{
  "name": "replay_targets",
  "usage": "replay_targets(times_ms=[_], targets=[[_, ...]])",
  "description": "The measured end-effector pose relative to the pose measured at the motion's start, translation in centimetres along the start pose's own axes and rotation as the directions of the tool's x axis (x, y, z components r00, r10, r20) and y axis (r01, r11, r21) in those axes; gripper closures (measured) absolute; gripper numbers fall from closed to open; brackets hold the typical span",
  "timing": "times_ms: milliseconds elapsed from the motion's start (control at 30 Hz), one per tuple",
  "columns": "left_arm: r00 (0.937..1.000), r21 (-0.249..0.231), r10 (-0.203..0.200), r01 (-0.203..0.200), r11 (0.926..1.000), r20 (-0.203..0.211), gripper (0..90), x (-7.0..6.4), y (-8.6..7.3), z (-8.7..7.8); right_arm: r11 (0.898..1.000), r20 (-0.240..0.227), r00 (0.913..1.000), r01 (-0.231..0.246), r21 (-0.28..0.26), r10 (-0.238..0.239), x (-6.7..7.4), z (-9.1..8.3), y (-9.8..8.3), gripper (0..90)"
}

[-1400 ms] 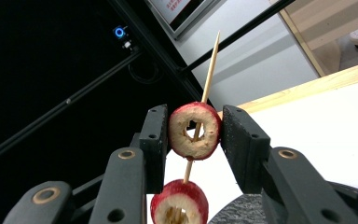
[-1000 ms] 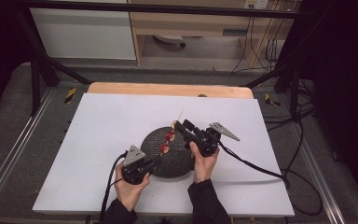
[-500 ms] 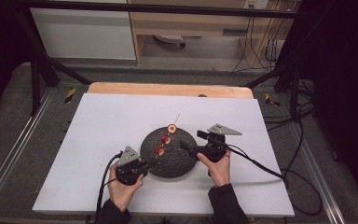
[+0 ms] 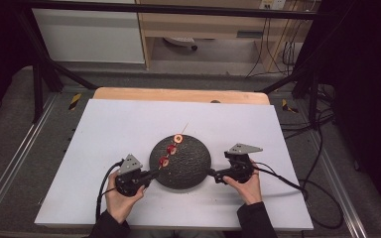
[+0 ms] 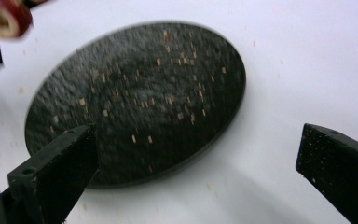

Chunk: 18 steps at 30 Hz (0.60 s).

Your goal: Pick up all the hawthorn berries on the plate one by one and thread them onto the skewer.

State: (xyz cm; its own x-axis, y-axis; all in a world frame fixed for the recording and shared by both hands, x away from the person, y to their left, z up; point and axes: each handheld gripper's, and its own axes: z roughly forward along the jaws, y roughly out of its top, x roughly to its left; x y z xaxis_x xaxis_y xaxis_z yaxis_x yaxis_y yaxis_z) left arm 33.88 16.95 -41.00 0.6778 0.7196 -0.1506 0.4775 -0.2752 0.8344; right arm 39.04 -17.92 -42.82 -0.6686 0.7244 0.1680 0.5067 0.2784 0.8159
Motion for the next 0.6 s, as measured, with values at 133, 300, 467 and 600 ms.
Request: replay_targets(times_ms=[133,300,467,600], targets=[[0.9999,0.026,0.012,-0.012,0.9996,0.003,88.8,0.4,0.4,-0.1,0.999,-0.007,0.9998,0.019,0.038,-0.019,-0.8,-0.6,-1.3,0.6],[0.9995,0.062,0.032,-0.032,0.9976,-0.004,88.8,0.6,1.0,0.2,0.998,-0.018,0.9995,0.027,0.054,-0.026,-1.6,-1.6,-2.7,0.6],[0.9989,0.101,0.046,-0.045,0.9938,-0.007,88.8,0.8,1.8,0.7,0.997,0.001,0.9997,0.025,0.073,-0.025,-2.3,-2.6,-3.6,0.6],[0.9991,0.126,0.043,-0.042,0.9911,-0.004,88.7,1.0,2.0,1.1,0.997,0.013,0.9998,0.014,0.072,-0.015,-2.9,-3.2,-4.2,0.5]])
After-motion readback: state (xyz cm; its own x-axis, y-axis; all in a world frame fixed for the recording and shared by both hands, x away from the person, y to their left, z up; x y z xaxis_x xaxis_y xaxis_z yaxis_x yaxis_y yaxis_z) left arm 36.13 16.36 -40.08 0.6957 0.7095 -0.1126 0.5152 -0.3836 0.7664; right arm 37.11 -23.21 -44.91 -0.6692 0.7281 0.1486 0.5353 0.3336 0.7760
